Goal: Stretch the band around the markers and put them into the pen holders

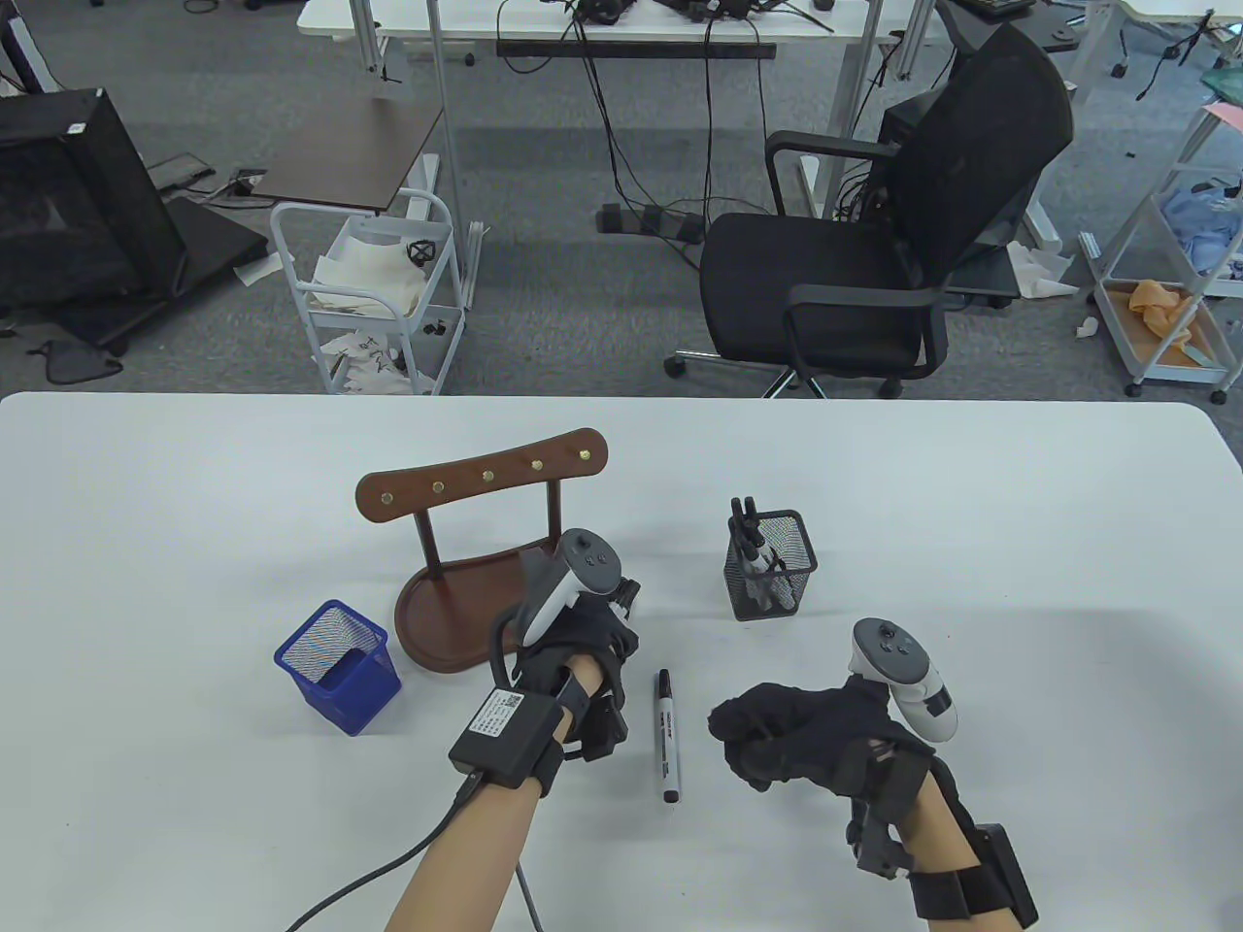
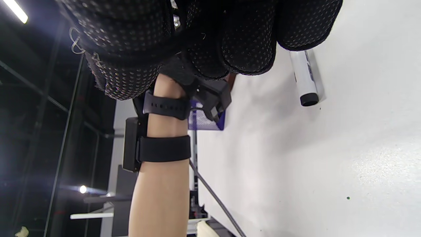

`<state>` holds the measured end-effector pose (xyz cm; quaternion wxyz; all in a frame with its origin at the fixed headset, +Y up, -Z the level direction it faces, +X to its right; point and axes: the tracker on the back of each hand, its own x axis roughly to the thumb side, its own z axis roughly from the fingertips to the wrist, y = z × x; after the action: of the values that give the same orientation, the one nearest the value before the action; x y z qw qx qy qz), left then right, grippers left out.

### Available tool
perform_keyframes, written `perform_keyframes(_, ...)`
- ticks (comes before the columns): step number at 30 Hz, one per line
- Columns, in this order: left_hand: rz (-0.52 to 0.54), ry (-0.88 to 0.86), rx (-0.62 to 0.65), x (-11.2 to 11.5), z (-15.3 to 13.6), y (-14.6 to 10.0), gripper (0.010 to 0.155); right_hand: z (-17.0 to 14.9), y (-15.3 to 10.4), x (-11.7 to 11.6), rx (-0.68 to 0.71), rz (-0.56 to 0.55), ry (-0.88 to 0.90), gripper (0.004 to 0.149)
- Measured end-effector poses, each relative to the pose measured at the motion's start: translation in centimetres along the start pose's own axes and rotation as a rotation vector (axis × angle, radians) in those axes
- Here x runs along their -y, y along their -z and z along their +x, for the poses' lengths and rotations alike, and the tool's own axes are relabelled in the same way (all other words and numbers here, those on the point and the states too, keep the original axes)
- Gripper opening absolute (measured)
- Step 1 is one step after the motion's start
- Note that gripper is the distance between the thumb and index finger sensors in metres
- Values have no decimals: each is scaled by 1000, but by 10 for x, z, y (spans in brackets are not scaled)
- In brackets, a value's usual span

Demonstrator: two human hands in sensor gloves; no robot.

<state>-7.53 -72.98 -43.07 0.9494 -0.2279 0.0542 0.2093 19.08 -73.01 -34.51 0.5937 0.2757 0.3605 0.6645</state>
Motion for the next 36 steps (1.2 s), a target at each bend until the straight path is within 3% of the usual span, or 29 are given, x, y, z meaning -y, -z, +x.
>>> perform_keyframes(18,67,151,-7,10,9,7,60,-1,0,0,-3,3,-2,52)
perform_keyframes(36,61,201,-7,20,20,7,57,-1,1,-1,-7,10,-6,51)
